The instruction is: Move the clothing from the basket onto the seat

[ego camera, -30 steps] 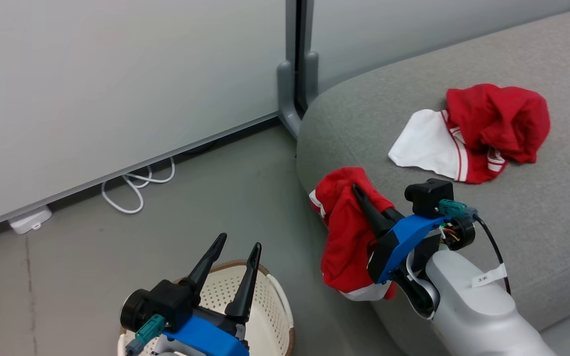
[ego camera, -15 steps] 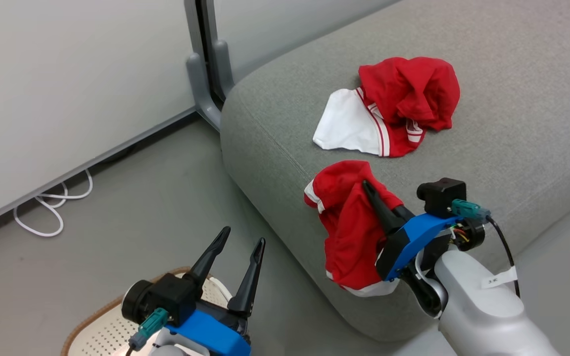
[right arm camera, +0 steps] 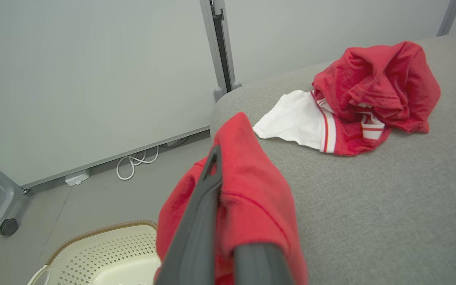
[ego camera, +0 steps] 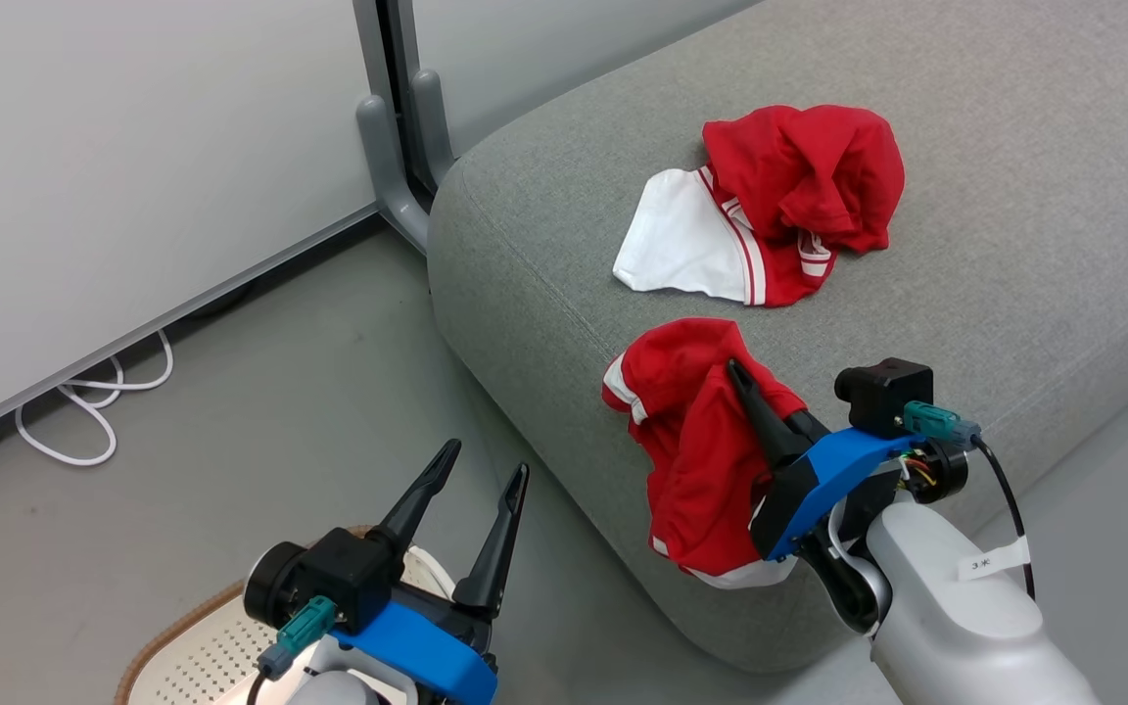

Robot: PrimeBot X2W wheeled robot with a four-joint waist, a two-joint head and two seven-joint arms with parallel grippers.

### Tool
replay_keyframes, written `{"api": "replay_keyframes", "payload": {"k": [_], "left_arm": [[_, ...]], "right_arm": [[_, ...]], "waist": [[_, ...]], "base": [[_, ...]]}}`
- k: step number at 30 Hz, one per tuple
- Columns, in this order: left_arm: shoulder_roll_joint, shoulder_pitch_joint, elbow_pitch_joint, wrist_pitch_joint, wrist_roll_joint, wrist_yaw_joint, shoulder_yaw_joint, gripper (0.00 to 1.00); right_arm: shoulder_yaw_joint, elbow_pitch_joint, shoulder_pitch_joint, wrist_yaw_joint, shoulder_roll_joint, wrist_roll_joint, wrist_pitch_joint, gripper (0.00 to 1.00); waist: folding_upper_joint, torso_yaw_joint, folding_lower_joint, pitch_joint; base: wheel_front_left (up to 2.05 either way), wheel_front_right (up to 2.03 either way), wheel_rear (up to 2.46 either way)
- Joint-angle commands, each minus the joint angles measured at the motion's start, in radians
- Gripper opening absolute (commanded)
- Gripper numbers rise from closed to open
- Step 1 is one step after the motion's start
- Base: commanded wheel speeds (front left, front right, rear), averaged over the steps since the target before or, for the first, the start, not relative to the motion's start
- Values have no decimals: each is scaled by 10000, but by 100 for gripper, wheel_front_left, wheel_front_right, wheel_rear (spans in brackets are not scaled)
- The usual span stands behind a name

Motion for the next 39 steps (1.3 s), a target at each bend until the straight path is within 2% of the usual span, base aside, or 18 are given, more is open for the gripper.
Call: {"api": "replay_keyframes", "payload": {"k": [1,13,20,24,31,39], "left_arm": [[53,6,2,-27,-47,-8,84,100],[31,272,-172,-27,135,-8,406,100],[335,-162,-410,-27,386,-8,502,100],[575,-595,-541,-27,503,-8,396,100],[1315,-1527,-877,-25,733,-9,343,100],[2188,-2447,-1658,-6,952,-9,63,100]], "right_arm": [[-31,-69,124,5,48,-79,50,0],[-119,-325,14,5,103,-174,301,0],[-652,-667,-1192,5,-384,-156,643,0],[-1199,-947,-2225,5,-989,-66,863,0],[-2724,-1500,-4018,3,-2184,135,1371,0],[-5072,-1733,-5453,5,-3752,242,1693,0]], "waist": [[0,15,0,-24],[0,35,0,95],[0,234,0,1043],[0,485,0,1746],[0,891,0,3437],[0,1370,0,5333]], "base": [[0,0,0],[0,0,0],[0,0,0],[0,0,0],[0,0,0],[0,0,0]]}}
